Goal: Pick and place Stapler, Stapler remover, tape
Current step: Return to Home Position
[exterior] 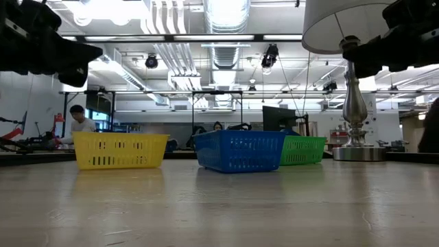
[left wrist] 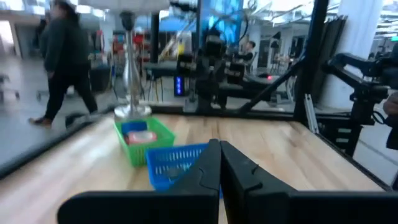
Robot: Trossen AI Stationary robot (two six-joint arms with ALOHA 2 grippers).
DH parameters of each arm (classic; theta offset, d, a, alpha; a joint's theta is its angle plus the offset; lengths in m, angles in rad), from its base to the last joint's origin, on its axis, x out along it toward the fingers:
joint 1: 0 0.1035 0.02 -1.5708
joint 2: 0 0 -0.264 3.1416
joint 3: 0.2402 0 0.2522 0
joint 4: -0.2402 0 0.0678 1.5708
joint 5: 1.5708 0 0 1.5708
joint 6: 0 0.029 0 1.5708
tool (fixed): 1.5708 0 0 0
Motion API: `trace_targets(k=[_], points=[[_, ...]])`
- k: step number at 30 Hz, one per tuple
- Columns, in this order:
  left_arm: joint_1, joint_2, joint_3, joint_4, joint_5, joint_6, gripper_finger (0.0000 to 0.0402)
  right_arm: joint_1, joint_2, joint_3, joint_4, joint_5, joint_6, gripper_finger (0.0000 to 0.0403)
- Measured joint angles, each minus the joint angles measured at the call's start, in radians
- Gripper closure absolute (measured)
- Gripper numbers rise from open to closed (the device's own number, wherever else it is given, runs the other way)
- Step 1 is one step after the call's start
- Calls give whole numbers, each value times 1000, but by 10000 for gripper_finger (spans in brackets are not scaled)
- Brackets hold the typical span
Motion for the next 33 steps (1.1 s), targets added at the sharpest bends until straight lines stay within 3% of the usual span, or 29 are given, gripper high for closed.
trace_targets(k=[3,12,33], points=[[0,-49,-1,0,0,53,401,0,-58,-31,1,-3,-16,369],[0,-26,-2,-12,0,116,386,0,-203,-78,-105,-1,-36,369],[0,-25,-2,-5,-1,52,383,0,-188,-78,-101,6,-9,369]])
